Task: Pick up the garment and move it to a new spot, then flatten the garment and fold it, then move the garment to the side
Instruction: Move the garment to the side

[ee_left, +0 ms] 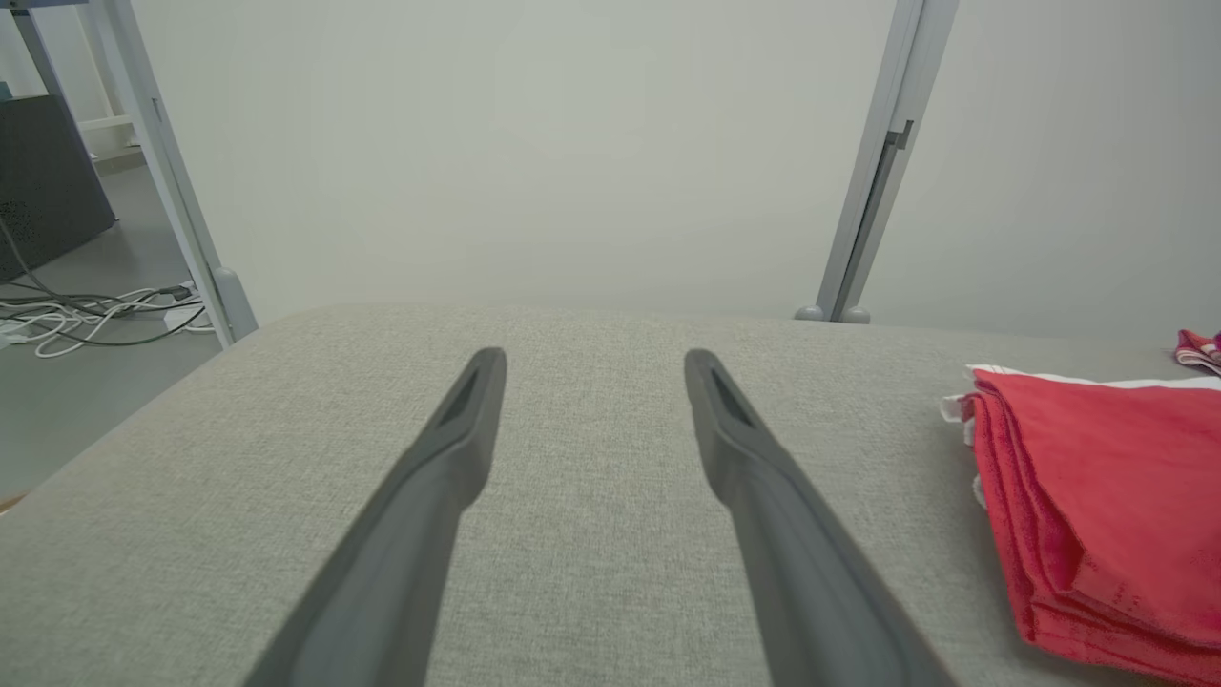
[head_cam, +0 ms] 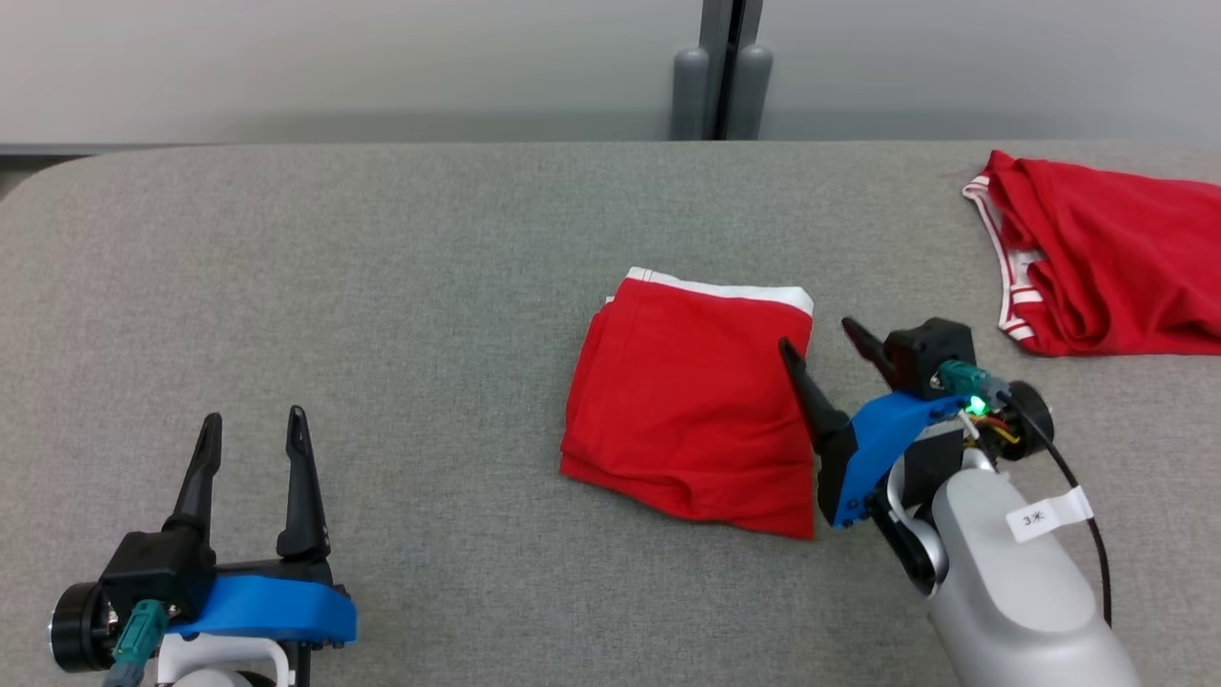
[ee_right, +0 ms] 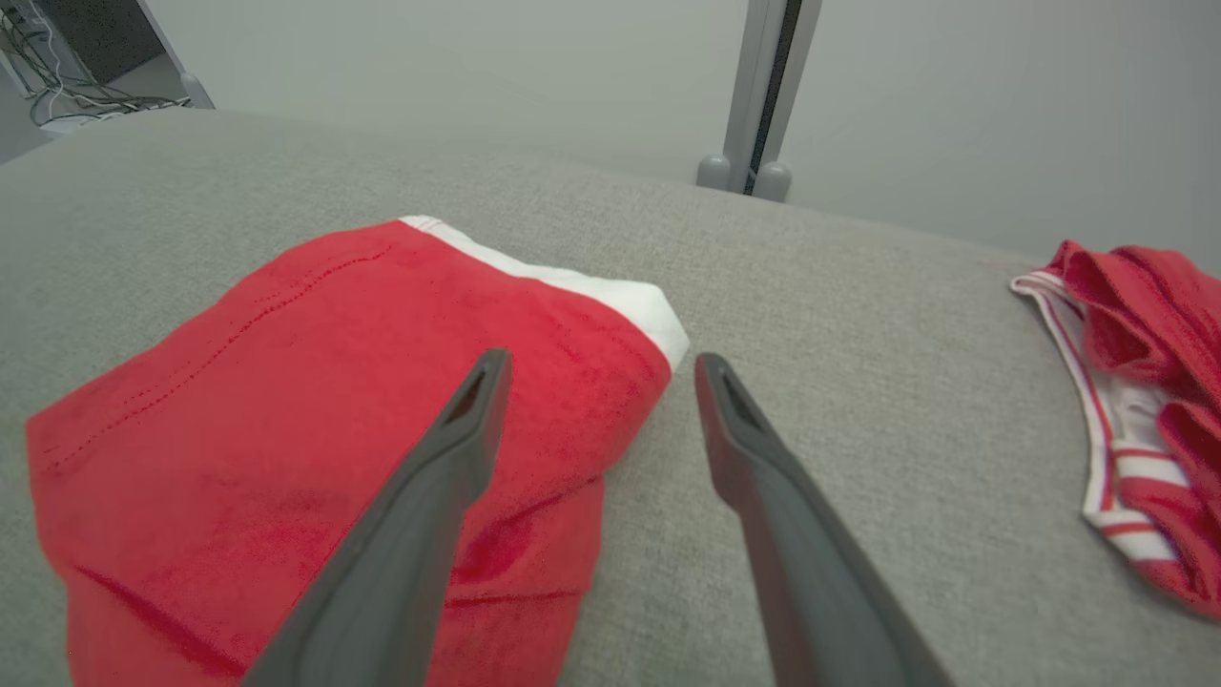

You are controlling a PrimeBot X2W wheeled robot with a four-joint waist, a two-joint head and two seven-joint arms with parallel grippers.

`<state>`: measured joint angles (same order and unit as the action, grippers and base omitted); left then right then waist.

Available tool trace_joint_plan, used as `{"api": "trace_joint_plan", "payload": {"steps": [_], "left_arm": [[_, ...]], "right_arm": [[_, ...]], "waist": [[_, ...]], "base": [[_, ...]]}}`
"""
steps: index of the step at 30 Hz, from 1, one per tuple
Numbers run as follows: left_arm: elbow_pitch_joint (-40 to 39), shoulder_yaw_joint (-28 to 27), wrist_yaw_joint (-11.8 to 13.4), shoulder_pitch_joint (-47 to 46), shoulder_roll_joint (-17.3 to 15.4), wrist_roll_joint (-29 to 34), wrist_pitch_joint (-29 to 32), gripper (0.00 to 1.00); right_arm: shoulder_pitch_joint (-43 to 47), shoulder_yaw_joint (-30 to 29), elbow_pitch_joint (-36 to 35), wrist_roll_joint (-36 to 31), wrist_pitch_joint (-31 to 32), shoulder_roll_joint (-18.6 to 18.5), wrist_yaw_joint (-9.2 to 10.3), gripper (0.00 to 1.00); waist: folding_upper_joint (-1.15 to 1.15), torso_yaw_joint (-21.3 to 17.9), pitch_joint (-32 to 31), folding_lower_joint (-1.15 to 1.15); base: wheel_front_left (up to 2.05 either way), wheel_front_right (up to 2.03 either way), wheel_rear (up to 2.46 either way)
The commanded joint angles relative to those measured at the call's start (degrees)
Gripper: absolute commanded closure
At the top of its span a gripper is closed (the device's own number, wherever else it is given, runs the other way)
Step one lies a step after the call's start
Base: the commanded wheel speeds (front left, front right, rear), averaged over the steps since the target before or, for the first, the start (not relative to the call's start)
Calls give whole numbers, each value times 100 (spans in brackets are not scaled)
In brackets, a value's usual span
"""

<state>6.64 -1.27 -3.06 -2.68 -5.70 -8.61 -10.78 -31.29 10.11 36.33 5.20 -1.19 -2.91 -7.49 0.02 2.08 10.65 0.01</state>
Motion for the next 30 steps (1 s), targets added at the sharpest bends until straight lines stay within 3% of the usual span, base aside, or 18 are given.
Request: {"api": "trace_joint_plan", "payload": {"steps": [1,12,13,21,30], "left_arm": [[39,-3,15,-117,-11,-26,-51,0],[229,95,52,-371,13,-76,-196,0],[265,94,56,-363,8,-91,-214,0],[247,151,81,-519,39,-97,-307,0],[-3,259,74,-876,-63,23,-383,0]], "right_arm": [[-48,36,193,69,-44,-7,-1,0],[-67,741,1541,561,-341,-6,-1,0],[-115,891,1600,728,-450,5,-1,97],[-805,1132,1728,518,-883,-204,0,100],[-2013,2135,1442,616,-684,-1133,0,100]], "waist": [[-2,67,105,-1],[-2,119,338,-1],[-2,102,333,-1],[-2,18,374,-1],[-2,-339,881,-1]], "base": [[0,0,0],[0,0,0],[0,0,0],[0,0,0],[0,0,0]]}}
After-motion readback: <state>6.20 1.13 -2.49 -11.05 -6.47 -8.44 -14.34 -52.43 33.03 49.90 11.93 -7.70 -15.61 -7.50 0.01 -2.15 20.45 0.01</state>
